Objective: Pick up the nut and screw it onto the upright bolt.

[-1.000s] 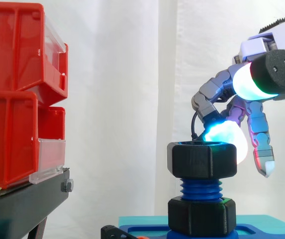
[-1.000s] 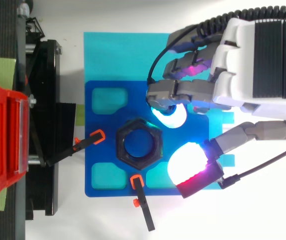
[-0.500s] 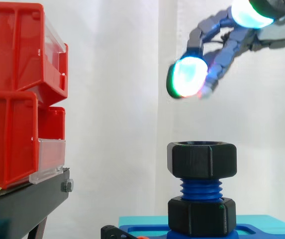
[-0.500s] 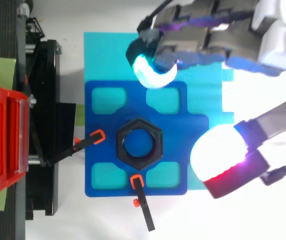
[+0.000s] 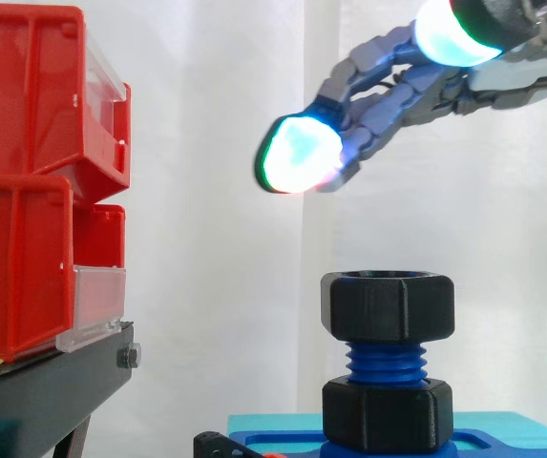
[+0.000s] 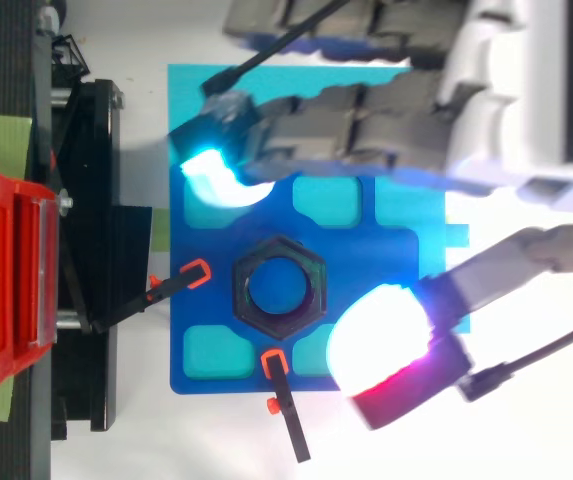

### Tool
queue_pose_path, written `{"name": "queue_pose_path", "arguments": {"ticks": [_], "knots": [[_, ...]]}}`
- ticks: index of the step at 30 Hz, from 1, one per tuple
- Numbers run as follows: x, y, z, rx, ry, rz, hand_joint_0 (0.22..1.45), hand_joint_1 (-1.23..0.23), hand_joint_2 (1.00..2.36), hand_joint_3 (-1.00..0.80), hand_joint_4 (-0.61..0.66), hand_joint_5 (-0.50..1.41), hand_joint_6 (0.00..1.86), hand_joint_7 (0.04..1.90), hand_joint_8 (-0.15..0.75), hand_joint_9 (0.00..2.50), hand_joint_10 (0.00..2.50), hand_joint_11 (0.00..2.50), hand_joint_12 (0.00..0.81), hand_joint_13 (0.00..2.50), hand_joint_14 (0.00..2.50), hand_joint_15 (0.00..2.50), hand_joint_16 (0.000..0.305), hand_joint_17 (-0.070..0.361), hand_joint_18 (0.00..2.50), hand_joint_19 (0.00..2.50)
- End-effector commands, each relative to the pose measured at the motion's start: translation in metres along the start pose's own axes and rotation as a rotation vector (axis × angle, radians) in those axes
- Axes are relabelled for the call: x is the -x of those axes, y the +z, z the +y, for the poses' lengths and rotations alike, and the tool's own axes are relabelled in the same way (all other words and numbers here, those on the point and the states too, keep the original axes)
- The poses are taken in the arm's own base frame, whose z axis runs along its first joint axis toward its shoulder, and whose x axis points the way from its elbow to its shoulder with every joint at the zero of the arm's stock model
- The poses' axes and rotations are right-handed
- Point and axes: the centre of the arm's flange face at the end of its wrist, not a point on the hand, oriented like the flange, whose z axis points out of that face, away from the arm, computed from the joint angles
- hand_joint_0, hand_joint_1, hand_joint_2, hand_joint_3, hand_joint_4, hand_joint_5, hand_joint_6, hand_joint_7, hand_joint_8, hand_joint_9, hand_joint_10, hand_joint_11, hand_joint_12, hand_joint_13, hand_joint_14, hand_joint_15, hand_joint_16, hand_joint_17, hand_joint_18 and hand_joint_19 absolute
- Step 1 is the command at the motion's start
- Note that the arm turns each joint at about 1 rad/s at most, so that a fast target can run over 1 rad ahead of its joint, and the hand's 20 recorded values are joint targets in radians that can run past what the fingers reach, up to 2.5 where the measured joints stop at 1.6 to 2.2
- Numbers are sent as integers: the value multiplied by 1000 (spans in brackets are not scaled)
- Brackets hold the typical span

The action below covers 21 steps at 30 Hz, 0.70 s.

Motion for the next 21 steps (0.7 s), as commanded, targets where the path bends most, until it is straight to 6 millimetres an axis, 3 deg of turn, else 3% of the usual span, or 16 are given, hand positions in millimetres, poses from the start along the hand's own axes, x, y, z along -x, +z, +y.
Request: {"name": "queue_pose_path", "arguments": {"ticks": [1,11,21], "knots": [[-19,16,8,18,10,-12,451,-114,1000,-500,93,-181,501,556,185,261,0,0,348,60,0,0,47,106,0,0],[-60,38,30,47,35,10,452,-77,1000,-500,109,-176,501,584,185,223,0,0,349,27,0,0,47,106,0,0],[-65,33,29,50,40,66,455,-101,1000,-500,116,-162,501,588,195,280,0,0,348,94,0,0,48,108,0,0]]}}
